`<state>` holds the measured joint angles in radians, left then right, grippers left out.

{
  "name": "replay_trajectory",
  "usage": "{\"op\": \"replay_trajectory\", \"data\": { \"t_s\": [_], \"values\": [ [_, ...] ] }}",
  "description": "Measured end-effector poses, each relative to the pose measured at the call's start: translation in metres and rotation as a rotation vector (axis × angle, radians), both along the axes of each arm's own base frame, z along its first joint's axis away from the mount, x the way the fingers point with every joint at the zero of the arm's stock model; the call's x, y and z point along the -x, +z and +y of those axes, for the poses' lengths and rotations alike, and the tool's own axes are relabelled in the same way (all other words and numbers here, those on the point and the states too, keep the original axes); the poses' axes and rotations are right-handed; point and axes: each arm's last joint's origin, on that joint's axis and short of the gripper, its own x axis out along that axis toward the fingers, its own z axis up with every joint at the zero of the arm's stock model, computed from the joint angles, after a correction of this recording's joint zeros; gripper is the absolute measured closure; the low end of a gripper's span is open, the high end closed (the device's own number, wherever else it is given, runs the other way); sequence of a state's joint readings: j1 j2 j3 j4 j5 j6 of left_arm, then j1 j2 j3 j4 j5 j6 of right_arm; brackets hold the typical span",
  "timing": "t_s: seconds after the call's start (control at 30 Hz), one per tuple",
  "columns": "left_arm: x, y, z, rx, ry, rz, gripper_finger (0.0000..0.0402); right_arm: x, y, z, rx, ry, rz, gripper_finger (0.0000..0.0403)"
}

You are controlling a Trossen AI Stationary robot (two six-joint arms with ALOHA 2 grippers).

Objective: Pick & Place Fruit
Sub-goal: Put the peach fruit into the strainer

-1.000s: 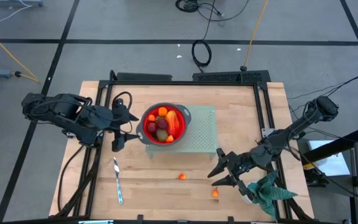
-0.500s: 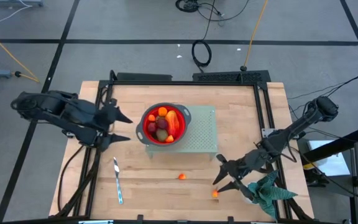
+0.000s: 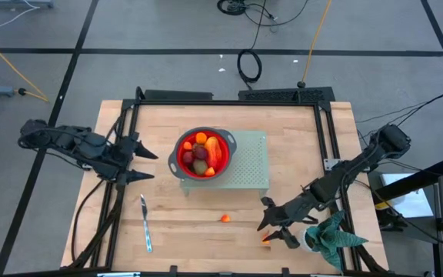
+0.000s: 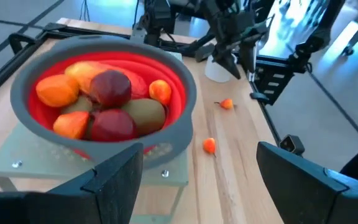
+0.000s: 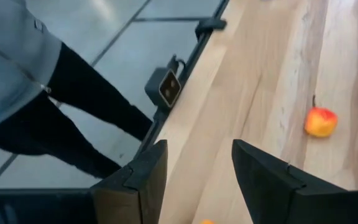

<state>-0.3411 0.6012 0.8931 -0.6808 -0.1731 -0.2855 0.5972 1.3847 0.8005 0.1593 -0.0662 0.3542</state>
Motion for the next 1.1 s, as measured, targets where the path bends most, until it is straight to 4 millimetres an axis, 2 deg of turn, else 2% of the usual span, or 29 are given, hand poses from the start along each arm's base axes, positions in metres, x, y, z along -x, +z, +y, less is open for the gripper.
{"op": "replay_trajectory", "data": {
  "t_s": [0.27, 0.47, 0.73, 1.1],
  "values": [
    [0.020, -0.035, 0.005, 0.033, -0.017, -0.078, 0.0094, -0.005, -0.022, 0.007, 0.031, 0.101, 0.079, 0.0202],
    [0.028, -0.051, 0.008, 0.051, -0.020, -0.125, 0.0094, -0.004, -0.049, 0.017, 0.131, 0.226, 0.135, 0.0185],
    [0.030, -0.059, 0.009, 0.079, -0.016, -0.166, 0.0094, -0.008, -0.072, 0.018, 0.211, 0.263, 0.167, 0.0182],
    [0.030, -0.059, 0.009, 0.098, -0.011, -0.163, 0.0094, -0.011, -0.088, 0.017, 0.264, 0.290, 0.186, 0.0183]
  ]
}}
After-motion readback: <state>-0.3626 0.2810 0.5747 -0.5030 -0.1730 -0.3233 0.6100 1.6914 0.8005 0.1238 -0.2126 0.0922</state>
